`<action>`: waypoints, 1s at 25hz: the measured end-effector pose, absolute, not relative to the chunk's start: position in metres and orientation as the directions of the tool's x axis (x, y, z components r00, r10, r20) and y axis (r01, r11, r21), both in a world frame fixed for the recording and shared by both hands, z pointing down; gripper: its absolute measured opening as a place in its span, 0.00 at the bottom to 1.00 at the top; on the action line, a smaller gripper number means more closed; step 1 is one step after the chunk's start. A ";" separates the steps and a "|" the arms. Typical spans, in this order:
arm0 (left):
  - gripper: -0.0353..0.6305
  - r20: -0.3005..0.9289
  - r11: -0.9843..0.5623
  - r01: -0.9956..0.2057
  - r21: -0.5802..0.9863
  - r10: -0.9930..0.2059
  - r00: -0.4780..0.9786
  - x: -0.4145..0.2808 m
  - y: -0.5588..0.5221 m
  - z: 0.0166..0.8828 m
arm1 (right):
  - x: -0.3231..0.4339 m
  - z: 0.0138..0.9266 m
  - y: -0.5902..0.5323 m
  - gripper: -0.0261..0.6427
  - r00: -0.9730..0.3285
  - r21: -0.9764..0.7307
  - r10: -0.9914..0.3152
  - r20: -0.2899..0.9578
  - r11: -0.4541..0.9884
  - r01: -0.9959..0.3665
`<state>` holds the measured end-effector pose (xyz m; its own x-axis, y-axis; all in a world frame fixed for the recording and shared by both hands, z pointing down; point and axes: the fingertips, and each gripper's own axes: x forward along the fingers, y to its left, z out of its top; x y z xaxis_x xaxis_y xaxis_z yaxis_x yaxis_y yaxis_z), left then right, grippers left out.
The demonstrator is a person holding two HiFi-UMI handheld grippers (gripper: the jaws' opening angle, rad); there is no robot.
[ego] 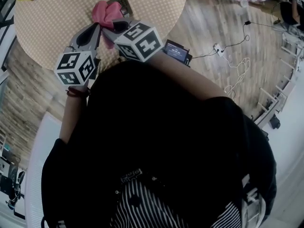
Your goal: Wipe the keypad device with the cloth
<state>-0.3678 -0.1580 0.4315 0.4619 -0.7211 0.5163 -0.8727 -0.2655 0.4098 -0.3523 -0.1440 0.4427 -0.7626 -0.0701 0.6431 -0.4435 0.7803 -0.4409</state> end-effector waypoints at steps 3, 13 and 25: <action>0.05 0.532 -0.242 -0.880 0.409 -0.721 0.445 -0.381 -0.156 0.439 | -0.365 0.449 -0.143 0.08 -0.768 -0.457 -0.039 0.639 0.784 -0.420; 0.05 0.575 -0.245 -0.889 0.386 -0.690 0.440 -0.390 -0.154 0.447 | -0.376 0.457 -0.140 0.08 -0.781 -0.502 0.040 0.624 0.786 -0.361; 0.05 0.623 -0.248 -0.881 0.403 -0.631 0.462 -0.364 -0.176 0.465 | -0.351 0.480 -0.157 0.08 -0.789 -0.558 0.052 0.612 0.735 -0.384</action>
